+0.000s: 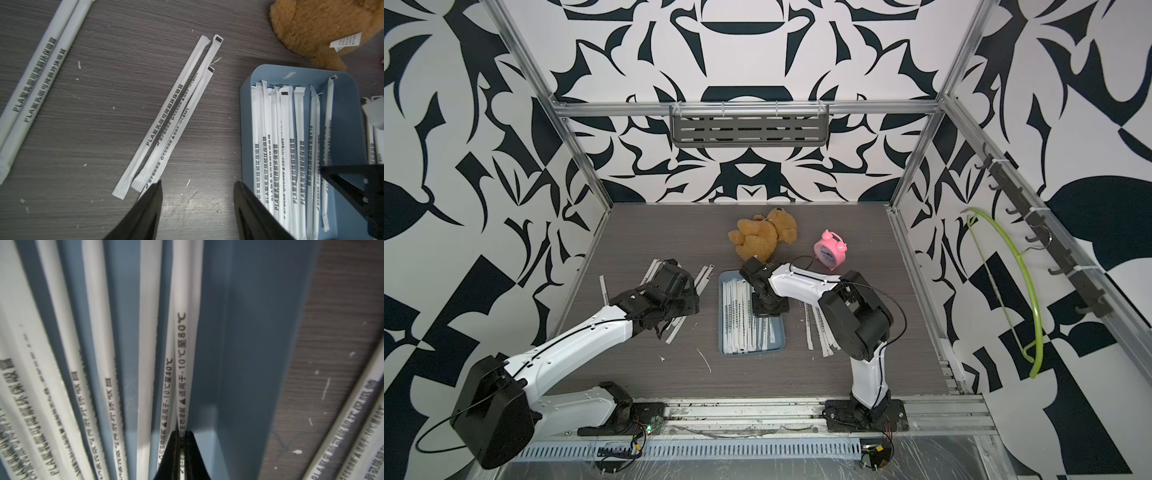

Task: Put the straws into the storage box
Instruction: Place the straw in the storage box.

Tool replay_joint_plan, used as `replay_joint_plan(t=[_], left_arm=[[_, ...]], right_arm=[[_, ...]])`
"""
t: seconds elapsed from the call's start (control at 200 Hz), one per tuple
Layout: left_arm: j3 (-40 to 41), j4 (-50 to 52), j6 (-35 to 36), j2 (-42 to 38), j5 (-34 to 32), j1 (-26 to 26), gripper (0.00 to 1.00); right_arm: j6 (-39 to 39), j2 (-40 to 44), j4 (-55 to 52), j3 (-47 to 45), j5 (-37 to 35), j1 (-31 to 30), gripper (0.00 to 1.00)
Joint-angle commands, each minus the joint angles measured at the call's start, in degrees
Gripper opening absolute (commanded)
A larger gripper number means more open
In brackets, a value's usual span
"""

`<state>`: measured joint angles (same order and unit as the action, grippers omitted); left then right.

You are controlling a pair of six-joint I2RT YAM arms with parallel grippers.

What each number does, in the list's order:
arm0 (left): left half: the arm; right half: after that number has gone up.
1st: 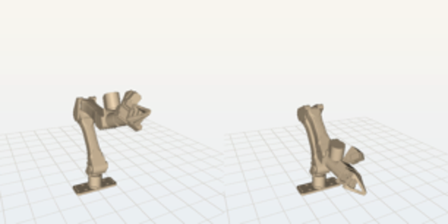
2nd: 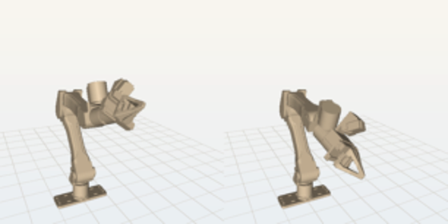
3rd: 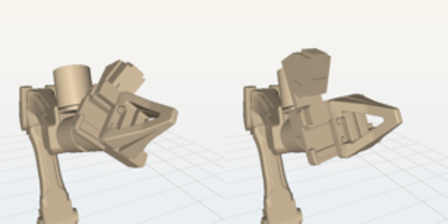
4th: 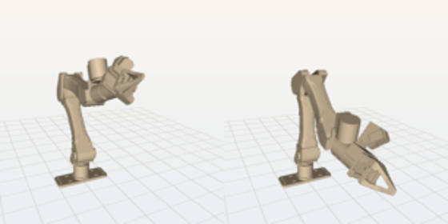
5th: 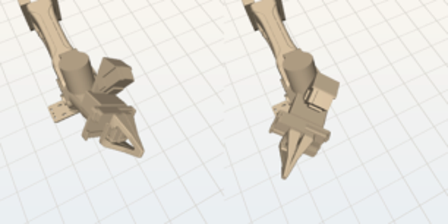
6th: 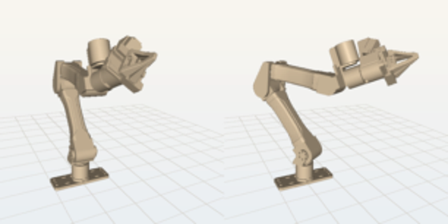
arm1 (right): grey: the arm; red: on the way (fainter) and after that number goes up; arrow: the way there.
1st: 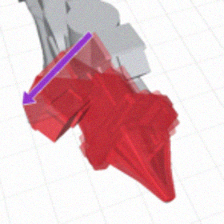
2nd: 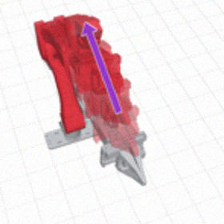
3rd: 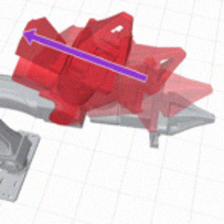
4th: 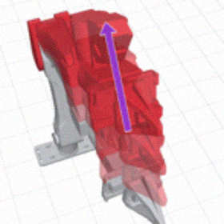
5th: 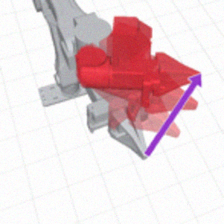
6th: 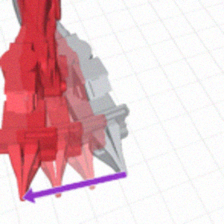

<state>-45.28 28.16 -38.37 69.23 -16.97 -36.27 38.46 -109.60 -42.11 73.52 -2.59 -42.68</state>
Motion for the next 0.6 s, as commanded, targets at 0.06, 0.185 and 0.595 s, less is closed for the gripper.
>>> replay_joint_plan(t=[0.06,0.185,0.595], left_arm=[[-0.3,2.5,0.3,-1.8,-1.2,0.3,0.62],[0.8,1.2,0.3,-2.3,-0.6,0.5,0.62],[-0.6,2.5,-0.5,-0.4,-1.9,1.0,0.62]], right_arm=[[1.1,0.9,0.4,-0.6,-0.5,0.1,0.09],[1.4,0.5,0.1,0.4,-0.3,0.0,0.1],[1.7,-0.1,0.9,1.2,0.9,-0.1,0.1]])
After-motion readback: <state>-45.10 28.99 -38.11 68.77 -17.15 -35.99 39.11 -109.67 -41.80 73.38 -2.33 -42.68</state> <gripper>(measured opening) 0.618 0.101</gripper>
